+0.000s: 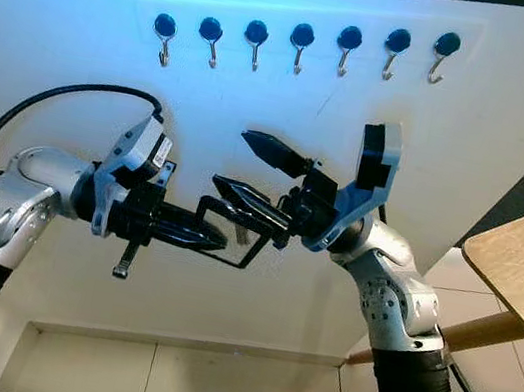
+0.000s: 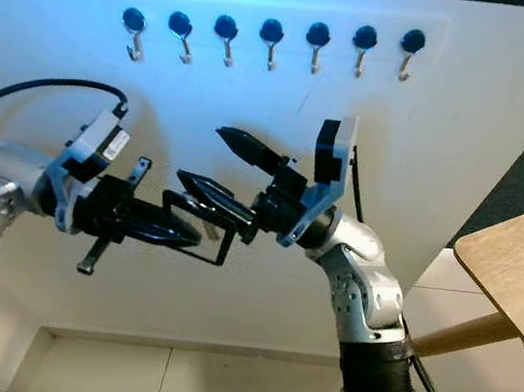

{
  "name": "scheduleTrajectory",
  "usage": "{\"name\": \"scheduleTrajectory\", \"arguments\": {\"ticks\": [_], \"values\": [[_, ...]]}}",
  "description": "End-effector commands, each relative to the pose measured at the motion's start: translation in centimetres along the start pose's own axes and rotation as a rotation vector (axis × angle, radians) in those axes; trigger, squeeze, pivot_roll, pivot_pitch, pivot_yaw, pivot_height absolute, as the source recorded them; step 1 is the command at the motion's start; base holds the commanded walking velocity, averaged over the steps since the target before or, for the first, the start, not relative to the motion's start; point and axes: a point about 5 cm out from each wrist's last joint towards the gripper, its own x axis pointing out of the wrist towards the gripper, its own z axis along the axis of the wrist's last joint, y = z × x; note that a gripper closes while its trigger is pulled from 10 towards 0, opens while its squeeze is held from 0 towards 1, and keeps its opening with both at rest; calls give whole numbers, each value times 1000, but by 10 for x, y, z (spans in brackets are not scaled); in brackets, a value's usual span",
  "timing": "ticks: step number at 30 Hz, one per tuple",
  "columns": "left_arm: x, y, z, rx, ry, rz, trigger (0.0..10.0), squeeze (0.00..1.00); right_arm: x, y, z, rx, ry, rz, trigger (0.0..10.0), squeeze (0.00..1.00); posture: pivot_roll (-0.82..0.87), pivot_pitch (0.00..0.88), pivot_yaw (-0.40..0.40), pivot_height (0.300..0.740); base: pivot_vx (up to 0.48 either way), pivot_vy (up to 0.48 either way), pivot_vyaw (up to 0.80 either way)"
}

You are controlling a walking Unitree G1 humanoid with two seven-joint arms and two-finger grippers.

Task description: Hang keys on a hook

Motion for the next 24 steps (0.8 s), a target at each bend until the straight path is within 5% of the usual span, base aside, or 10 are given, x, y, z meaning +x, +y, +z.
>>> {"name": "scheduleTrajectory", "arguments": {"ticks": [1,8,24], "values": [[-2,4,-2,2,8,35,10000,0,2,9,-1,20,1,70,10000,0,-88,93,92,740,0,0,0],[-19,12,1,65,65,140,10000,0,-18,14,7,78,24,157,10000,0,-92,84,94,740,0,0,0],[-38,20,6,166,175,278,10000,0,-38,10,-1,90,118,98,10000,0,-90,95,90,740,0,0,0]]}}
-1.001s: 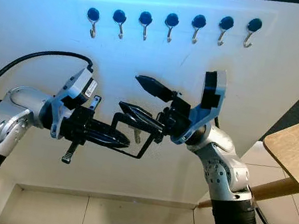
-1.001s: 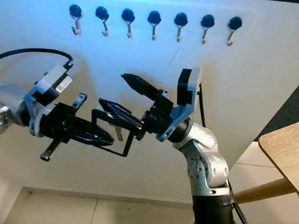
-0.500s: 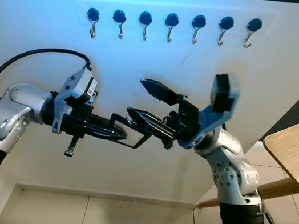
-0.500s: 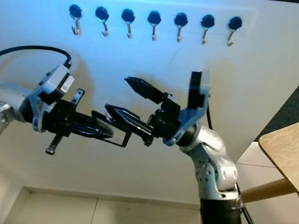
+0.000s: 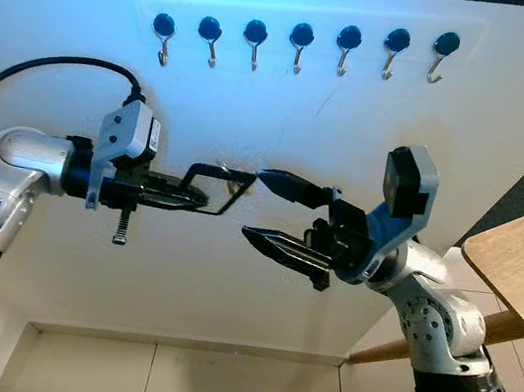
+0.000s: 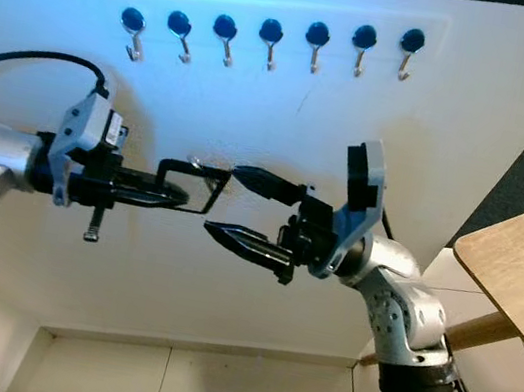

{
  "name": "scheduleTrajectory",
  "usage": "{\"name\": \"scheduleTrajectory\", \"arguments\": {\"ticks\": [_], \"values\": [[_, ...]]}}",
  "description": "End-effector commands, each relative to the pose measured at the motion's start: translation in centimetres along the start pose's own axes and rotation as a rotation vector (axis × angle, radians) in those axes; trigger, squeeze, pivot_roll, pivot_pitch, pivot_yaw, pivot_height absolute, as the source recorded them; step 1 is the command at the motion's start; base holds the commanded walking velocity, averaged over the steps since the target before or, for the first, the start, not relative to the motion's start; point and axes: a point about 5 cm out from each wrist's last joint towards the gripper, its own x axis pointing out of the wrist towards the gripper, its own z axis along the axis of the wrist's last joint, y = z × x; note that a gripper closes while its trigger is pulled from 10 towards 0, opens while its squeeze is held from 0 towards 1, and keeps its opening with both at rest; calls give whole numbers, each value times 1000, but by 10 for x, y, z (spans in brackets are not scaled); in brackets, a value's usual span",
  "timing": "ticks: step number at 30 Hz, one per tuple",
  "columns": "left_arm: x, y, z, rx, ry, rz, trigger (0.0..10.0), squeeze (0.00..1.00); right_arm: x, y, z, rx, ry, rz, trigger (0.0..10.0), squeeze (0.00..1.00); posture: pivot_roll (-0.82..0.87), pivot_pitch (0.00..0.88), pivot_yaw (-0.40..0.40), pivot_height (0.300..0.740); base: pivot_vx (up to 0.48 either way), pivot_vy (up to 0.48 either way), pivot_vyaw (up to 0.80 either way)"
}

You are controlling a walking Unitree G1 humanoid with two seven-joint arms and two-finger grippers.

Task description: Hang keys on a hook

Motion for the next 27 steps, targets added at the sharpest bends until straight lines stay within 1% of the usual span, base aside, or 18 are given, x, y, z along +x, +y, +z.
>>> {"name": "scheduleTrajectory", "arguments": {"ticks": [1,2,3,6,7,9,10,13,14,16,17,18,19,20,21,23,25,27], "values": [[-11,6,3,26,33,44,10000,0,-6,0,-7,20,31,-19,10000,0,-89,99,90,740,0,0,0],[-13,8,4,37,35,64,10000,0,-13,-3,-11,27,47,-51,10000,0,-89,99,90,740,0,0,0],[-13,8,4,37,35,64,10000,0,-13,-3,-11,27,47,-51,10000,0,-89,99,90,740,0,0,0],[-17,12,8,65,32,98,10000,0,-31,-6,-17,50,77,-126,10000,0,-91,101,91,740,0,0,0],[-17,12,8,65,32,98,10000,0,-31,-6,-17,50,77,-126,10000,0,-91,101,91,740,0,0,0],[-20,14,11,76,21,110,10000,0,-40,-6,-22,71,83,-164,10000,0,-94,104,93,740,0,0,0],[-22,14,14,79,1,111,10000,0,-45,-6,-28,91,98,-186,10000,0,-96,105,95,740,0,0,0],[-23,13,17,79,-21,107,10000,0,-49,-6,-34,111,115,-203,10000,0,-96,105,95,740,0,0,0],[-25,11,22,75,-65,87,10000,0,-52,-5,-44,135,139,-223,10000,0,-96,105,95,740,0,0,0],[-28,3,36,57,-174,14,10000,0,-57,-4,-63,183,187,-252,10000,0,-96,105,95,740,0,0,0],[-28,3,36,57,-174,14,10000,0,-57,-4,-63,183,187,-252,10000,0,-96,105,95,740,0,0,0],[-29,0,44,59,-230,-14,10000,0,-59,-4,-73,207,214,-270,10000,0,-96,105,95,740,0,0,0],[-29,0,44,59,-230,-14,10000,0,-59,-4,-73,207,214,-270,10000,0,-96,105,95,740,0,0,0],[-30,-5,55,63,-318,-58,10000,0,-63,-4,-91,241,268,-315,10000,0,-93,105,96,740,0,0,0],[-30,-5,55,63,-318,-58,10000,0,-63,-4,-91,241,268,-315,10000,0,-93,105,96,740,0,0,0],[-30,-8,64,71,-386,-91,10000,0,-67,-4,-111,283,315,-364,10000,0,-91,104,95,740,0,0,0],[-30,-8,64,71,-386,-91,10000,0,-67,-4,-111,283,315,-364,10000,0,-91,104,95,740,0,0,0],[-28,-7,67,76,-410,-91,10000,0,-75,-4,-134,323,365,-449,10000,0,-92,104,95,740,0,0,0]]}}
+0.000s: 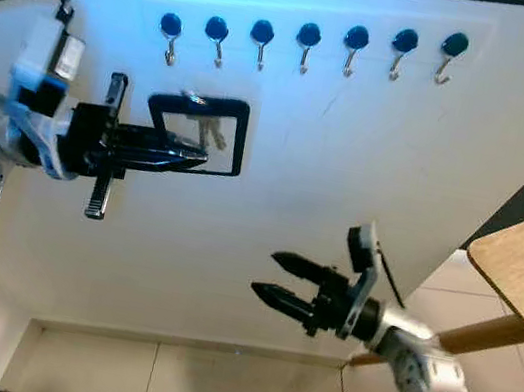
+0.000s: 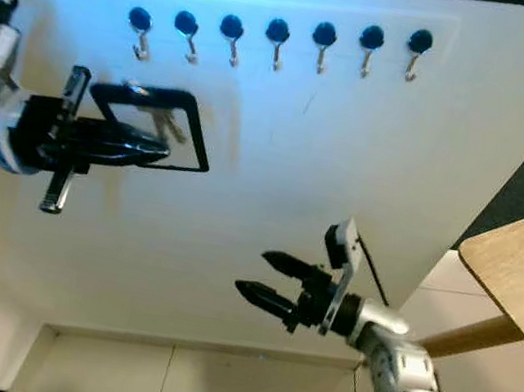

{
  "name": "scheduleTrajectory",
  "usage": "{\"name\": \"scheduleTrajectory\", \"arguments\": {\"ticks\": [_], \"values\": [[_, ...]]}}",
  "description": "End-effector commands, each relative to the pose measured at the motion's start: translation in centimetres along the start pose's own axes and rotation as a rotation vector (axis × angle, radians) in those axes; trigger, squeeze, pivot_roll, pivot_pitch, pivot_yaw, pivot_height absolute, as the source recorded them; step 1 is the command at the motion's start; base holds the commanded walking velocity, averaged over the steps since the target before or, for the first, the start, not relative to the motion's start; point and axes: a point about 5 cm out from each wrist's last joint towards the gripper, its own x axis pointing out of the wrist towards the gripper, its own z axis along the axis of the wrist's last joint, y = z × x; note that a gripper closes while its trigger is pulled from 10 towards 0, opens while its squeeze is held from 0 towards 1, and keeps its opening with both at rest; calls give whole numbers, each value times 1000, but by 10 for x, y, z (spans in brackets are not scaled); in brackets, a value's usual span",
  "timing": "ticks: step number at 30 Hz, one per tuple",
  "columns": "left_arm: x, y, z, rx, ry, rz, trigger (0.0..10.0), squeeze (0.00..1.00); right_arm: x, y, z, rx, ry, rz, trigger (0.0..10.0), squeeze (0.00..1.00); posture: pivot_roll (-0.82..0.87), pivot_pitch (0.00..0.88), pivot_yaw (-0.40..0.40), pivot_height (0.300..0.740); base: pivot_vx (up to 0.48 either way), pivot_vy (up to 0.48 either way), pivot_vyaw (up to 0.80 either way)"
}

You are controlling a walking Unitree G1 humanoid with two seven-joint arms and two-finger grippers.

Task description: Hang keys on a hook

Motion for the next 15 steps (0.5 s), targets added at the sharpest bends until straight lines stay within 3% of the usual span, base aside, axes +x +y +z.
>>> {"name": "scheduleTrajectory", "arguments": {"ticks": [1,2,7,10,11,15], "values": [[0,1,6,17,-22,0,10000,0,1,-7,-29,41,69,-106,10000,0,-92,104,95,740,0,0,0],[0,1,6,17,-22,0,10000,0,1,-7,-29,41,69,-106,10000,0,-92,104,95,740,0,0,0],[6,3,-1,3,-48,30,10000,0,-7,-21,-70,59,227,-345,10000,0,-97,106,96,740,0,0,0],[8,6,-4,2,-51,57,10000,0,-12,-26,-80,81,250,-443,10000,0,-99,106,95,740,0,0,0],[10,9,-7,5,-42,94,10000,0,-20,-31,-89,90,276,-557,10000,0,-99,106,95,740,0,0,0],[10,11,-11,6,-26,123,10000,0,-31,-36,-99,93,327,-676,10000,0,-101,106,93,740,0,0,0]]}}
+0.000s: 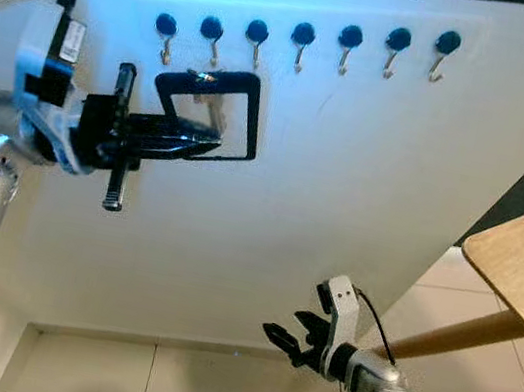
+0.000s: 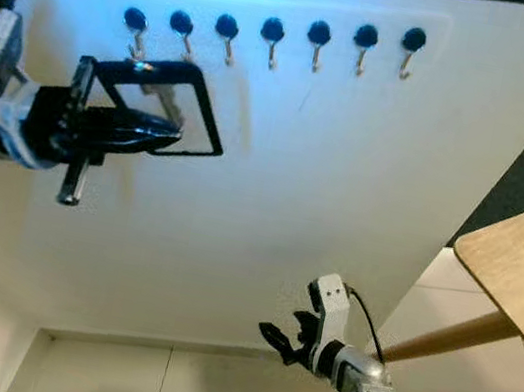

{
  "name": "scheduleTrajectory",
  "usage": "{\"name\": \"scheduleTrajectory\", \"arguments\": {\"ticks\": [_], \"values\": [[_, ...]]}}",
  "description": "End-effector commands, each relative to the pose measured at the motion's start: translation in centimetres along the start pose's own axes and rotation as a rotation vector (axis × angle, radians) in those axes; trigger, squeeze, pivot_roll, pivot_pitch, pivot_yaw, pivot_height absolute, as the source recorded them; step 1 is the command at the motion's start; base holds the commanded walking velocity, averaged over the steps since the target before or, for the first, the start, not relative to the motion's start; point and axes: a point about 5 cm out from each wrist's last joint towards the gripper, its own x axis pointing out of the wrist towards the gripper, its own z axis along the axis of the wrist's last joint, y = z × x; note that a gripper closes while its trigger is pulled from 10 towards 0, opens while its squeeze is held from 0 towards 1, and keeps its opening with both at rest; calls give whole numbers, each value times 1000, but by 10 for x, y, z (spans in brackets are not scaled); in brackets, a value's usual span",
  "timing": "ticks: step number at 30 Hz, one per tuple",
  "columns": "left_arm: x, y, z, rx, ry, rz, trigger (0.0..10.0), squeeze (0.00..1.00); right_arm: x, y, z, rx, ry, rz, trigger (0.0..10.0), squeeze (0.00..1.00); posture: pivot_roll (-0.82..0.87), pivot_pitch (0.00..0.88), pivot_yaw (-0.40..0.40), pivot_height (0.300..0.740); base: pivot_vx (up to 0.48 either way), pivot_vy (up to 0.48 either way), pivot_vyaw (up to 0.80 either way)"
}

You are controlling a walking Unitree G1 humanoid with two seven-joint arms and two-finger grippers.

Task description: Hang keys on a hook

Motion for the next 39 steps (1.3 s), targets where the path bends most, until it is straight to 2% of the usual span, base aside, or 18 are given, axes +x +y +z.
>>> {"name": "scheduleTrajectory", "arguments": {"ticks": [1,4,9,17,28,33,39], "values": [[1,0,-3,-1,-2,4,10000,0,-1,-3,-10,-3,32,-60,10000,0,-99,105,90,740,0,0,0],[1,0,-4,1,7,14,10000,0,-2,-6,-15,-5,44,-100,10000,0,-99,105,90,740,0,0,0],[-4,11,-10,37,92,136,10000,0,-7,-15,-28,-15,89,-222,10000,0,-95,102,86,740,0,0,0],[-10,24,-24,14,210,280,10000,0,-10,-18,-38,-28,124,-277,10000,0,-97,96,87,740,0,0,0],[-21,33,-21,20,231,360,10000,0,-11,-19,-44,-29,137,-301,10000,0,-98,100,91,740,0,0,0],[-31,42,-17,8,228,441,10000,0,-11,-18,-46,-35,147,-310,10000,0,-99,104,96,740,0,0,0],[-38,46,-12,17,228,468,10000,0,-11,-17,-47,-36,146,-314,10000,0,-98,107,100,740,0,0,0]]}}
